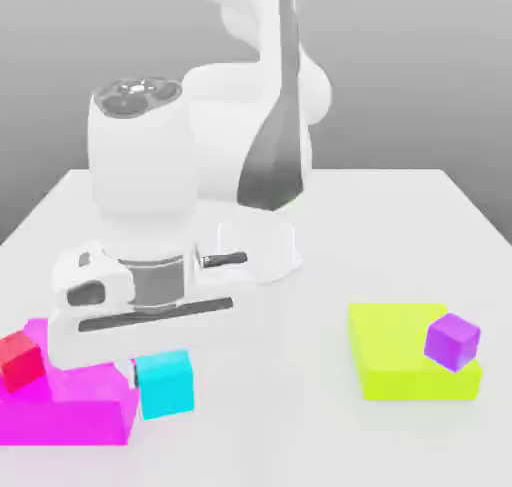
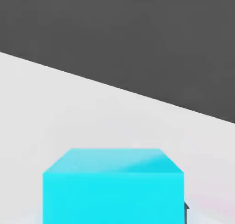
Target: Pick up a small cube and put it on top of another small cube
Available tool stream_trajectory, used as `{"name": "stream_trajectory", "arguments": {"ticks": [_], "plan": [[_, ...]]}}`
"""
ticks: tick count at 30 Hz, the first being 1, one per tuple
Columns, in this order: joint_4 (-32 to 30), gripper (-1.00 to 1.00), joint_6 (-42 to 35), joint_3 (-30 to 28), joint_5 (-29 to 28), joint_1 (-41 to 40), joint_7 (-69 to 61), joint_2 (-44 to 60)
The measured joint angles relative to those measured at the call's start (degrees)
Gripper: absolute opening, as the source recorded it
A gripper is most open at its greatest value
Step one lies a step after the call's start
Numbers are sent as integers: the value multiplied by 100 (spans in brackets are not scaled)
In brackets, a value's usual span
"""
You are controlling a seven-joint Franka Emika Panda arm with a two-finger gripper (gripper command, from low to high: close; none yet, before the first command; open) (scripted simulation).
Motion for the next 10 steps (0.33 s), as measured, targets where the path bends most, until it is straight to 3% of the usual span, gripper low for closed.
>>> {"name": "stream_trajectory", "arguments": {"ticks": [3,6,7,10], "plan": [[145,-100,-285,-358,60,-987,483,-110],[83,-100,162,-227,375,-959,384,327],[60,100,278,-210,447,-971,342,432],[60,100,278,-210,447,-971,342,432]]}}
